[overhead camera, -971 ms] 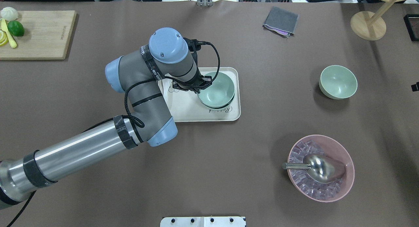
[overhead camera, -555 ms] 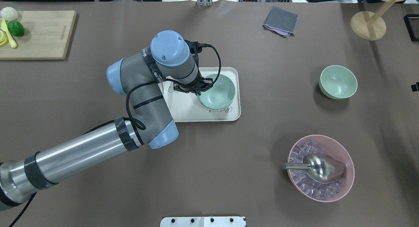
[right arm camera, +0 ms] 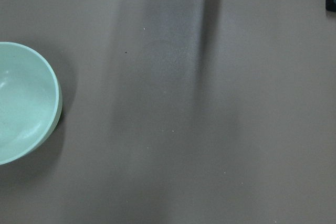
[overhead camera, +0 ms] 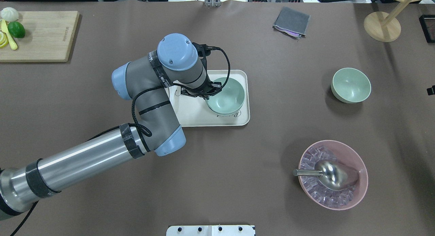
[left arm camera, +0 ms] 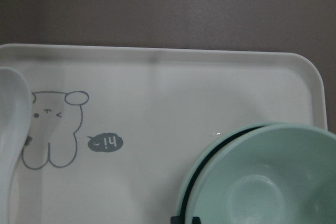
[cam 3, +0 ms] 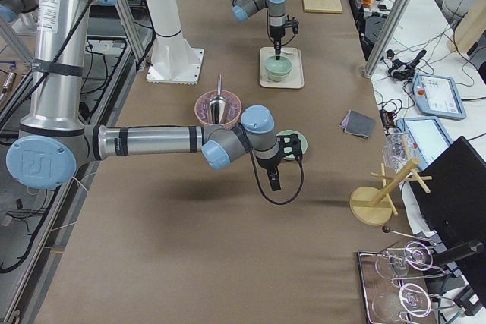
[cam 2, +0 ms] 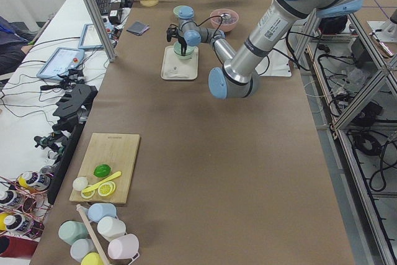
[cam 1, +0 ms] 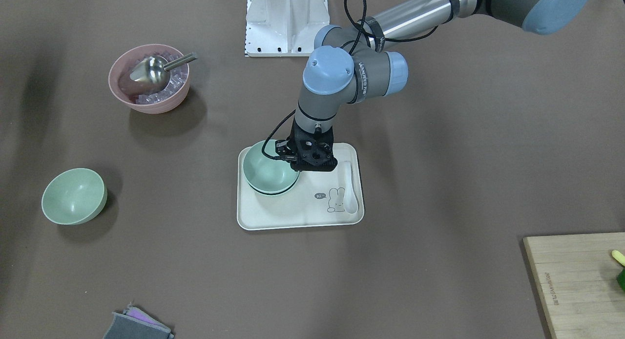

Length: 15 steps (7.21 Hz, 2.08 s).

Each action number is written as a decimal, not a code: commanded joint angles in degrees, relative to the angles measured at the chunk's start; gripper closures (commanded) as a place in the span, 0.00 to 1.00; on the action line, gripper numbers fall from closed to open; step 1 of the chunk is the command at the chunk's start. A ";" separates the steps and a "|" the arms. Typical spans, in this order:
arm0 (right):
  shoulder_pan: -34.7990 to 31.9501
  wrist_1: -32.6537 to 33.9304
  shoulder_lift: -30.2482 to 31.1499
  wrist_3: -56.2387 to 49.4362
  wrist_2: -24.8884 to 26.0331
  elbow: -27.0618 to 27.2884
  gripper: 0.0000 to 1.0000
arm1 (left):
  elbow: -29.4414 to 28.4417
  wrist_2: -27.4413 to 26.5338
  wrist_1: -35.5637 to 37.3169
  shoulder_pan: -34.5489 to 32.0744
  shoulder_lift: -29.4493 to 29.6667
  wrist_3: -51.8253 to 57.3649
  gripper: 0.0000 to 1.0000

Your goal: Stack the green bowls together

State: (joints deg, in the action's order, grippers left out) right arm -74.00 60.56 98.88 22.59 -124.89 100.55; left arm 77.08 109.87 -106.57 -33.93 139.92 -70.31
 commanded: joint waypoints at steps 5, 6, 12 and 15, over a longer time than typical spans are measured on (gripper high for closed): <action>0.00 0.00 0.00 0.00 0.09 0.00 0.00 | 0.00 0.08 -0.13 0.01 0.00 0.17 0.70; 0.00 0.00 0.00 0.00 0.09 0.00 0.00 | 0.00 -0.01 -0.13 0.01 0.00 0.17 0.68; 0.53 0.17 -6.12 1.74 0.53 -6.65 0.01 | 8.22 7.77 0.74 -5.50 -6.28 1.40 0.03; 5.43 0.61 -12.72 10.69 1.31 -10.10 0.05 | 26.41 12.28 15.14 -16.12 -22.70 29.69 0.03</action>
State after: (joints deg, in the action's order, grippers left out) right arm -70.77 61.07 89.07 29.60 -124.08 91.90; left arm 97.11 120.64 -96.14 -45.08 124.29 -52.41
